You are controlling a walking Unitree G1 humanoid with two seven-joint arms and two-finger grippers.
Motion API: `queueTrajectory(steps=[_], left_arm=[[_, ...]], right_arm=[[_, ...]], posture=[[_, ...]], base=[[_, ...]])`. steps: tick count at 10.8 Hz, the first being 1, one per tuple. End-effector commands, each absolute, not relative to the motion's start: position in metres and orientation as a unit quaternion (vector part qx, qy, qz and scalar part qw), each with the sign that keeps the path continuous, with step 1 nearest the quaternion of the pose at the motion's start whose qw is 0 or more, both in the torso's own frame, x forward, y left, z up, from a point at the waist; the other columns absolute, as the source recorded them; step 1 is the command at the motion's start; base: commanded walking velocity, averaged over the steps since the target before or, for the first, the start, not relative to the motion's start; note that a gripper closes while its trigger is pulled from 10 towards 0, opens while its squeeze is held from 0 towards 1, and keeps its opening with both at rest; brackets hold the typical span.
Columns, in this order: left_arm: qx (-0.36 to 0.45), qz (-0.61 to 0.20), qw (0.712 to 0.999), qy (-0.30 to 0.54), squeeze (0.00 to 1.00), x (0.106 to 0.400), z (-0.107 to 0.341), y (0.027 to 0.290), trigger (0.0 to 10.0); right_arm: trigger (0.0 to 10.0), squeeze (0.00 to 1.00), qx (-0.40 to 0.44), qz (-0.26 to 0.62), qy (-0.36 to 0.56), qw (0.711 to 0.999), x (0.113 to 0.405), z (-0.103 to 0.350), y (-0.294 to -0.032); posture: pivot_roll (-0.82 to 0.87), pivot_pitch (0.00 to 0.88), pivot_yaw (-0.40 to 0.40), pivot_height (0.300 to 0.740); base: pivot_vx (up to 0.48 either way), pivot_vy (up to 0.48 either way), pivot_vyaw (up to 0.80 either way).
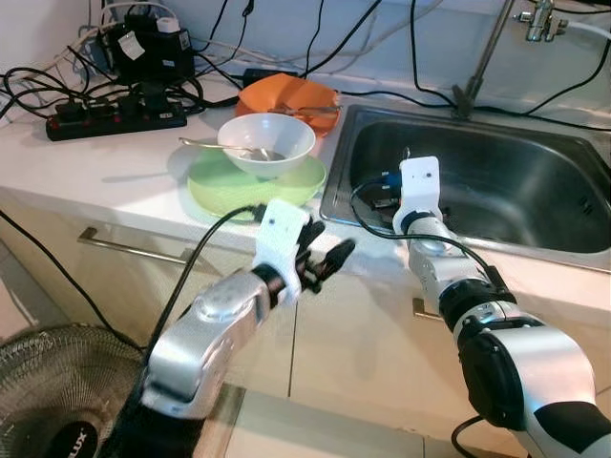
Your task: Kitchen organization
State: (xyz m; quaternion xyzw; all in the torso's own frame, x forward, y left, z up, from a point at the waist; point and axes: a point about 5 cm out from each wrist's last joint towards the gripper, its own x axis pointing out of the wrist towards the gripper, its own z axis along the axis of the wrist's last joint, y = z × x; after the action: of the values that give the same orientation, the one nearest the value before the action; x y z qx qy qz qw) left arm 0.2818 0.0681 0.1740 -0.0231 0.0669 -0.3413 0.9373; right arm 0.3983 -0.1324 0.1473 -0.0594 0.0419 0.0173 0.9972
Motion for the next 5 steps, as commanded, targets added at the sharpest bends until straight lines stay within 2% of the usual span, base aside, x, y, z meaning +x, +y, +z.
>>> queueTrajectory(steps=[1,2,3,4,5], left_arm=[[-0.017,-0.338,0.939,0.066,0.00,0.2854,0.1755,0.0672,10.0],[-0.016,-0.336,0.939,0.066,0.00,0.2867,0.1760,0.0668,10.0],[-0.016,-0.334,0.940,0.066,0.00,0.2876,0.1761,0.0671,10.0],[-0.017,-0.333,0.940,0.067,0.00,0.2875,0.1754,0.0670,10.0],[-0.018,-0.331,0.941,0.066,0.00,0.2882,0.1751,0.0669,10.0]], right_arm=[[10.0,1.00,-0.063,0.014,0.046,0.997,0.3972,0.1443,-0.1349],[10.0,1.00,-0.065,0.013,0.047,0.997,0.3970,0.1437,-0.1358],[10.0,0.12,-0.070,0.012,0.050,0.996,0.3969,0.1430,-0.1371],[10.0,0.00,-0.072,0.011,0.051,0.996,0.3967,0.1427,-0.1377],[10.0,0.00,-0.074,0.011,0.050,0.996,0.3967,0.1426,-0.1379]], posture=[[0.33,0.064,-0.038,0.740],[0.33,0.067,-0.039,0.740],[0.33,0.072,-0.041,0.740],[0.33,0.074,-0.042,0.740],[0.33,0.073,-0.043,0.740]], base=[[0.000,0.000,0.00],[0.000,0.000,0.00],[0.000,0.000,0.00],[0.000,0.000,0.00],[0.000,0.000,0.00]])
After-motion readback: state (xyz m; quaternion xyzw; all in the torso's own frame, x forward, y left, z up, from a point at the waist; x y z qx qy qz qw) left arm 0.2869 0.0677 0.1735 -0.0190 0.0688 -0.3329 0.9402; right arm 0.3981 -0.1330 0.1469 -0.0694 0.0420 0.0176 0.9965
